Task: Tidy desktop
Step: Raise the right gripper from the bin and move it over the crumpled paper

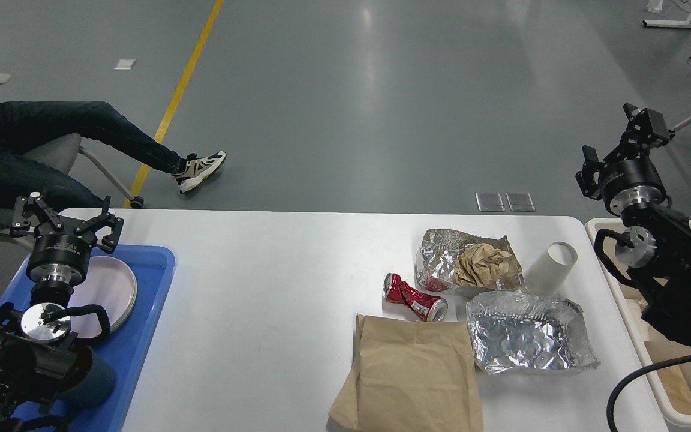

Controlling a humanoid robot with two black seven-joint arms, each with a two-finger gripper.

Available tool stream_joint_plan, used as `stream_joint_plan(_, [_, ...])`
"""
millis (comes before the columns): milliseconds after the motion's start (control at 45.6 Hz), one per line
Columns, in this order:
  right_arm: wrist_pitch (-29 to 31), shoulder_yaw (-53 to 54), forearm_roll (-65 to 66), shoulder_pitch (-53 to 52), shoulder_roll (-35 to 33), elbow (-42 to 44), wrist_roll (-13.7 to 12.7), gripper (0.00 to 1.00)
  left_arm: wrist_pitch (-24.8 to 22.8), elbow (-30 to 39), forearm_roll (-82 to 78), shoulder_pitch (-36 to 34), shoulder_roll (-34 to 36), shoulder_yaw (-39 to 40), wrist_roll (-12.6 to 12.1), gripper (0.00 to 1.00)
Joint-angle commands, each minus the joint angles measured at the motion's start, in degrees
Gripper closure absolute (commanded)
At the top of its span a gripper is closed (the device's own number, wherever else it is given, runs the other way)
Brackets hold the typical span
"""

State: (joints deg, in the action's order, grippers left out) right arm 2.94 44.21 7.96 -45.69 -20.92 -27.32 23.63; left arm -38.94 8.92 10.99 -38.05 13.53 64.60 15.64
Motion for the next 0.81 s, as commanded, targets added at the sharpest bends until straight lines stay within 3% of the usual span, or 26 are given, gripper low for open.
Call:
stream_joint_plan(0, [3.4,-6.9,2.8,-1.9,0.1,-0.5,-0.3,0.0,0.0,0.0,0.0,0.0,0.0,0.0,0.0,0.04])
stream_joint_plan(131, [5.8,-23.2,5.6,-8.3,-0.3,0.2,-0.9,0.0,0.0,0.0,0.0,0.0,0.0,0.0,0.0,0.04])
stream_joint_plan(263, [5.8,-40.8,5.8,-15.1,-0.3,0.4,-3.3,0.0,0.0,0.0,0.0,0.0,0.0,0.0,0.0,0.04])
stream_joint_plan(351, [6.8,-53.8,5.8,-19.3,0.1,0.3,-7.8,0.0,0.0,0.0,0.0,0.0,0.0,0.0,0.0,0.04])
stream_joint_plan(591, [14.6,-77.3,5.3,-28.8,3.7,0.1,-25.0,0.0,0.0,0.0,0.0,0.0,0.0,0.0,0.0,0.04])
stream_joint_plan(701, [16.9,-83.7,5.2,-31.9,5.1,-1.3,-29.4,0.0,0.0,0.0,0.0,0.0,0.0,0.0,0.0,0.04])
stream_joint_plan(789, [17.0,-89.6,5.1,-35.4,6.9,-5.1,-30.0,0.0,0.0,0.0,0.0,0.0,0.0,0.0,0.0,0.04])
